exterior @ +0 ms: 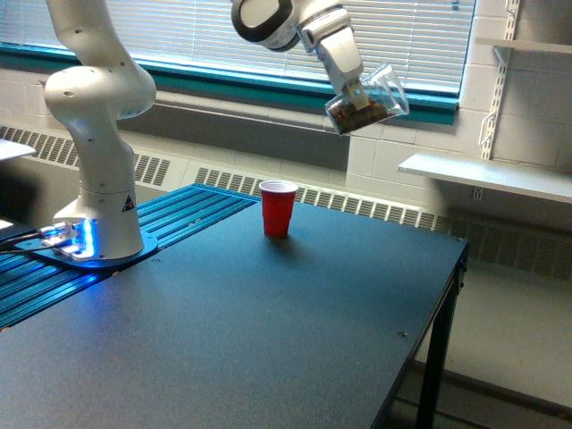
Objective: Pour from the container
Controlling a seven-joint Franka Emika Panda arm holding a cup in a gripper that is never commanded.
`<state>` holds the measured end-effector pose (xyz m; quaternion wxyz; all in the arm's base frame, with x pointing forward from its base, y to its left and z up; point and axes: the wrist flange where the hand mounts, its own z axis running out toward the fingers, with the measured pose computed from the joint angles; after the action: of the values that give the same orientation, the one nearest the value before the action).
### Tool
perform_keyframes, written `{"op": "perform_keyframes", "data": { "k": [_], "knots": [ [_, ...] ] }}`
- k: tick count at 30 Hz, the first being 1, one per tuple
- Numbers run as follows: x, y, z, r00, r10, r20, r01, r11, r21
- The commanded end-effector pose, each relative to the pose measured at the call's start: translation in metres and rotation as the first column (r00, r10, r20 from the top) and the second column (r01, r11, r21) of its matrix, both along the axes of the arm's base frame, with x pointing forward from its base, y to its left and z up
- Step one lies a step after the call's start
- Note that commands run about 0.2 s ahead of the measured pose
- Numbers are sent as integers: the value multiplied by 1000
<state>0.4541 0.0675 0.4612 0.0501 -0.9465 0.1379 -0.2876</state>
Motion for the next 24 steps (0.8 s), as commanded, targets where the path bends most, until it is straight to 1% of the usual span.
{"op": "perform_keyframes", "data": {
  "k": [1,6,12,17,19,24],
  "knots": [
    [-21,23,-2,992,125,13,-124,991,-46],
    [-38,34,-7,981,194,3,-193,979,-68],
    [-57,40,-13,965,263,-13,-263,960,-98],
    [-71,42,-19,951,308,-23,-309,944,-115],
    [-77,42,-22,946,322,-30,-323,939,-115],
    [-92,41,-27,932,361,-42,-364,922,-133]
  ]
}}
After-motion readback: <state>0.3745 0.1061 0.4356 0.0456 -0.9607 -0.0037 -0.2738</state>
